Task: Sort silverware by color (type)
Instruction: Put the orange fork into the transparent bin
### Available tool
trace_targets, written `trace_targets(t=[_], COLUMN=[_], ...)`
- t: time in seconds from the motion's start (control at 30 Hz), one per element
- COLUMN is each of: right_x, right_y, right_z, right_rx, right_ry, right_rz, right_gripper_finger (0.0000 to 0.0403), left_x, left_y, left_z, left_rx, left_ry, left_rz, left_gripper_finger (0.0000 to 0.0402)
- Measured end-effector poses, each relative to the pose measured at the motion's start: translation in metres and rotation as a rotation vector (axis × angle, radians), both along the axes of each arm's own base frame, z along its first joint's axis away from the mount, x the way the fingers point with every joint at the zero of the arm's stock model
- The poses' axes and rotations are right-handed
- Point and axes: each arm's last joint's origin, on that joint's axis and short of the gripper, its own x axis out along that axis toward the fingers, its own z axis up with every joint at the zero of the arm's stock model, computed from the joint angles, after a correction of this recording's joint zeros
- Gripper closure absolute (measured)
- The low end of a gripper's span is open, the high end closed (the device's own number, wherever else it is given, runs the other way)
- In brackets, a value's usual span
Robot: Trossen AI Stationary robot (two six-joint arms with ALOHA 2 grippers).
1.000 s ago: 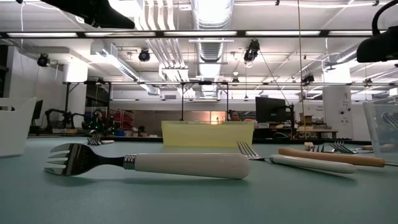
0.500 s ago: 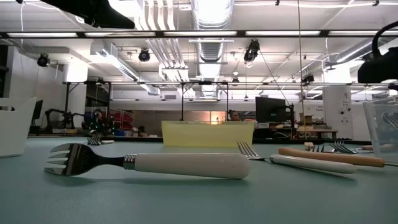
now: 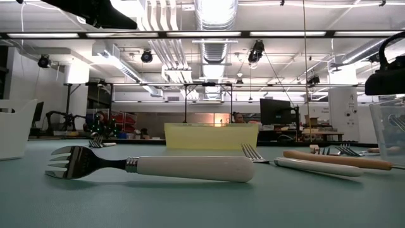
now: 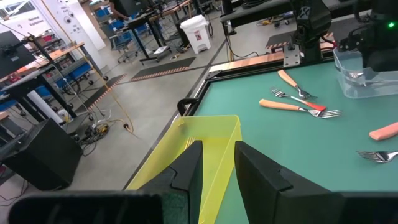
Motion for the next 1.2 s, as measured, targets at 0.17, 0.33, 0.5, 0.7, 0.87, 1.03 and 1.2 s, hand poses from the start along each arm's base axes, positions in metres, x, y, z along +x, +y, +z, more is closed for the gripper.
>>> trace_targets(t=[0.17,0.33,0.5,0.7,0.87,1.03,1.2], right_x=[0.001,0.001,0.001,0.0,-0.002,-0.004,-0.008], right_y=[0.0,0.001,0.001,0.0,-0.001,-0.003,-0.006], right_z=[0.002,0.003,0.007,0.011,0.017,0.035,0.054], right_rx=[0.002,0.005,0.022,0.031,0.046,0.052,0.058], right_ry=[0.0,-0.002,-0.012,-0.023,-0.042,-0.047,-0.058], right_rz=[0.009,0.013,0.02,0.02,0.023,0.029,0.029], right_gripper_finger=[0.0385,0.0386,0.0388,0.0388,0.0389,0.0389,0.0389], left_x=[0.0,0.0,0.0,0.0,0.0,0.0,0.0], left_y=[0.0,0.0,0.0,0.0,0.0,0.0,0.0], left_z=[0.0,0.0,0.0,0.0,0.0,0.0,0.0], left_rx=[0.0,0.0,0.0,0.0,0.0,0.0,0.0], left_ry=[0.0,0.0,0.0,0.0,0.0,0.0,0.0], left_rz=[0.0,0.0,0.0,0.0,0.0,0.0,0.0], left_gripper_finger=[0.0326,0.0326,0.0326,0.0326,0.0326,0.0326,0.0326])
